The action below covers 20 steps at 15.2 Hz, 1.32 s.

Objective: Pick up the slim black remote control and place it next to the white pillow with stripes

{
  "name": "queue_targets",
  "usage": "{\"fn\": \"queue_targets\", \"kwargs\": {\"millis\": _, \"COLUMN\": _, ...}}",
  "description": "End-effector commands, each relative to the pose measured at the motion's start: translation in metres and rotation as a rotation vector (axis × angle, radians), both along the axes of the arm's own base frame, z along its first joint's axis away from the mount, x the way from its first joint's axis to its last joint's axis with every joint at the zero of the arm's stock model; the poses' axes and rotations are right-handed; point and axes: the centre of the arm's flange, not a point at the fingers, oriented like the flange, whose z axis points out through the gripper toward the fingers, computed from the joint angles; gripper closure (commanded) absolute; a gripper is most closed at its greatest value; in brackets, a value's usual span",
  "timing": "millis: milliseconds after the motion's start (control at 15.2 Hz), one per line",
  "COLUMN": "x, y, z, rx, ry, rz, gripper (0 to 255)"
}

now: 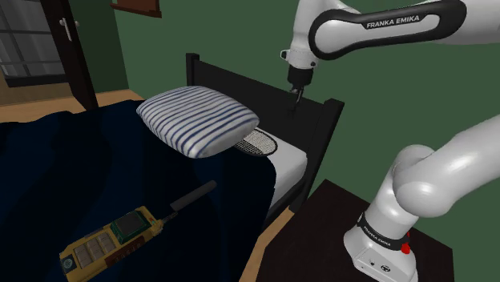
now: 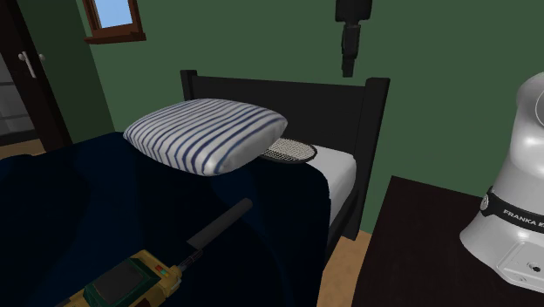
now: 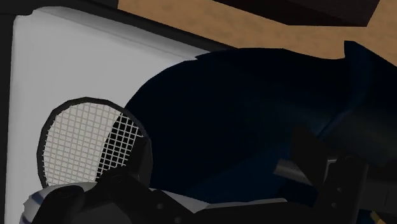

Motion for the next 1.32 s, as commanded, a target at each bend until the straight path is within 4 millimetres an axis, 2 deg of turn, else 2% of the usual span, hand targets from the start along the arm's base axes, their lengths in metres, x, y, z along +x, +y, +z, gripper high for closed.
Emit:
{"fn": "queue_targets", "kwargs": {"millis": 0, "x": 0.018, "y": 0.01, "z": -0.019, "rx": 0.004, "ry": -0.002, "rz": 0.067, "gripper": 0}}
{"fn": "queue_targets", "kwargs": {"millis": 660, "x": 0.091, "y": 0.072, "z": -0.101, "rx": 0.022, "ry": 0.0, "rz": 0.384, "gripper": 0}}
{"fn": "queue_targets", "kwargs": {"millis": 1254, "x": 0.137, "y": 0.146, "z": -0.175, "rx": 0.038, "ry": 0.003, "rz": 0.67, "gripper": 0}}
